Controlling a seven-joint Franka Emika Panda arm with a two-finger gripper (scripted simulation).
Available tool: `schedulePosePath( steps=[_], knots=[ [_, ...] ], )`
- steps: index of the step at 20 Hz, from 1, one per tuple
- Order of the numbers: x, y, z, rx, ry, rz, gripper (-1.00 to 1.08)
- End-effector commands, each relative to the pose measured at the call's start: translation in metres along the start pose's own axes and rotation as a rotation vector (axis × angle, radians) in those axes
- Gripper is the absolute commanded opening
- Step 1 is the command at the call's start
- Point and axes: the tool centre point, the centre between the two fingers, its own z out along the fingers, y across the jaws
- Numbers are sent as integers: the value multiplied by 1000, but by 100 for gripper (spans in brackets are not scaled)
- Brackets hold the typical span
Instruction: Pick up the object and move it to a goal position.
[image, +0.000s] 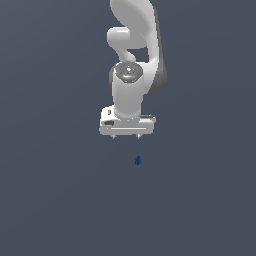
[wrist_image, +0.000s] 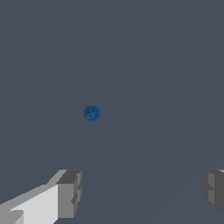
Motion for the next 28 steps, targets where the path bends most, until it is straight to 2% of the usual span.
schedulePosePath(
  steps=[1, 10, 28],
  knots=[
    [1, -1, 2, -1, 0, -30, 100],
    [7, -8, 11, -3, -2, -217, 100],
    [23, -27, 37, 1, 2, -746, 100]
  ],
)
